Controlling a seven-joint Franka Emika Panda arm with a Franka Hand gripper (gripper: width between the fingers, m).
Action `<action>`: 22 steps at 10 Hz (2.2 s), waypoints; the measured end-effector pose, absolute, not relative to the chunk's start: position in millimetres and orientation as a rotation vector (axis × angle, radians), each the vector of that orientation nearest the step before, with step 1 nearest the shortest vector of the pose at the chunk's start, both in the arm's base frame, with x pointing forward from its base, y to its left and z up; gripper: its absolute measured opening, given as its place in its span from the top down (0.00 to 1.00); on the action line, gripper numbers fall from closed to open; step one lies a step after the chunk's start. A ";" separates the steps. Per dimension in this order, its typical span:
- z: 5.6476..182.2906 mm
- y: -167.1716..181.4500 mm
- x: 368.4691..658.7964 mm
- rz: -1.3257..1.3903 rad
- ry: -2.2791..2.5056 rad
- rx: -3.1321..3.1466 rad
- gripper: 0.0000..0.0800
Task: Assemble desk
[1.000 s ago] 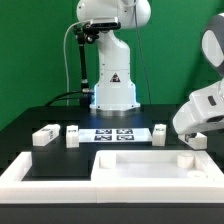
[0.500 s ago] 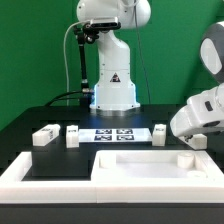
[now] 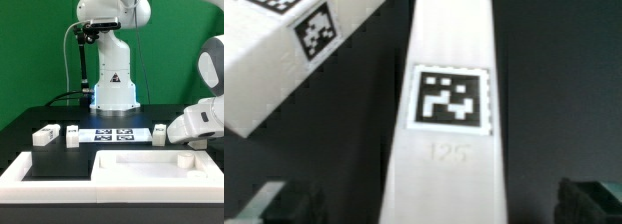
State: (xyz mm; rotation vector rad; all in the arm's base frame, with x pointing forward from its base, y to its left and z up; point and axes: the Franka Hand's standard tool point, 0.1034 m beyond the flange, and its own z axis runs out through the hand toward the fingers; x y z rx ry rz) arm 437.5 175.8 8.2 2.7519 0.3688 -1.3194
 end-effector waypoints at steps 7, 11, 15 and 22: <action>7.9 175.6 437.2 -1.320 0.369 2.752 0.64; 12.9 173.9 441.0 -1.320 0.372 2.758 0.64; 107.7 132.6 484.9 -1.202 0.358 2.867 0.64; 141.9 127.6 539.2 -0.518 0.255 3.179 0.64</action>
Offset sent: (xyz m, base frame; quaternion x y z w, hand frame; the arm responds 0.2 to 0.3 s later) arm 0.0000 0.0000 0.0000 0.0000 0.0000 0.0000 1.0000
